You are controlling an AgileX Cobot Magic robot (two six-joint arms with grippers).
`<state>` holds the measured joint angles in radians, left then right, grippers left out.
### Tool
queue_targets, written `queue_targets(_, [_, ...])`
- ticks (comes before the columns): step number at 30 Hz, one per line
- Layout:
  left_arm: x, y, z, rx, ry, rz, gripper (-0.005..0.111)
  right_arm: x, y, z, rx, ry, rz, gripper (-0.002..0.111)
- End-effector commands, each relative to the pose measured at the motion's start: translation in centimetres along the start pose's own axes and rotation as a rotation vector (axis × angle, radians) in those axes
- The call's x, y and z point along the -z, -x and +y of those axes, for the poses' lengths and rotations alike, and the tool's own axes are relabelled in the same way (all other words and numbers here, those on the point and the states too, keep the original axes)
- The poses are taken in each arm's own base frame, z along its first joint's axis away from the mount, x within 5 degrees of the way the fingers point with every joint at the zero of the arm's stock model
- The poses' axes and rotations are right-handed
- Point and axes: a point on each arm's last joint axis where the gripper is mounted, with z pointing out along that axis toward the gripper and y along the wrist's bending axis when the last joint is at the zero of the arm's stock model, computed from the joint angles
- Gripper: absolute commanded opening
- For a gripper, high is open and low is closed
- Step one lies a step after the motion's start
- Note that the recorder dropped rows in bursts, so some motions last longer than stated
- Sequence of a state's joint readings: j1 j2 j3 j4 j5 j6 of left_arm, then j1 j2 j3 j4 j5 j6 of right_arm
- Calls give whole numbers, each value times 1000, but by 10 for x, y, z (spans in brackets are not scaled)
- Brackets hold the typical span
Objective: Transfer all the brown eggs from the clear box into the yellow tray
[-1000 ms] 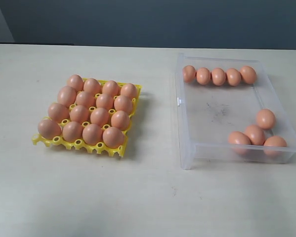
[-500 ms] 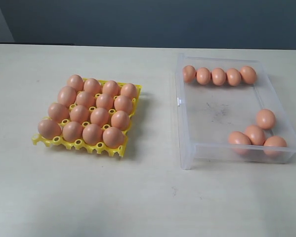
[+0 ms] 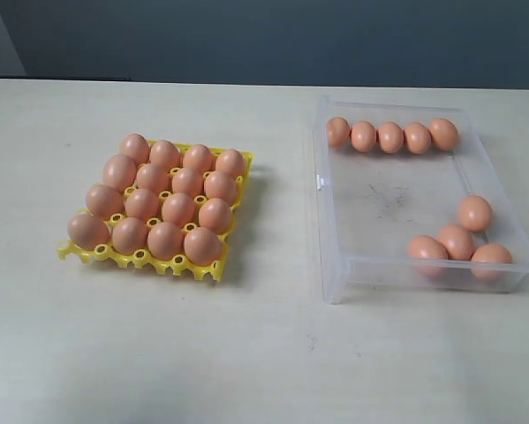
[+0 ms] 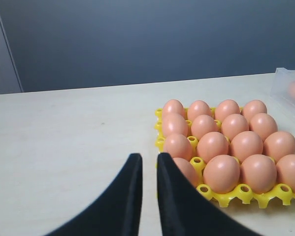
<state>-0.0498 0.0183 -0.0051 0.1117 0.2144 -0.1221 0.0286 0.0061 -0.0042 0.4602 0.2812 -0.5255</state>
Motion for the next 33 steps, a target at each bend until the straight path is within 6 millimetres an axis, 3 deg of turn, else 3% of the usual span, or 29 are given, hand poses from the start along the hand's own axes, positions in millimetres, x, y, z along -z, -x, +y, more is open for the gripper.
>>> queue_targets(1, [-1,-1,0,-1,-2,5,12,0,-4,1,34,5,35,5])
queue_targets(33, [-1,-1,0,-1,-2,5,12,0,-5,1,32,8,43,5])
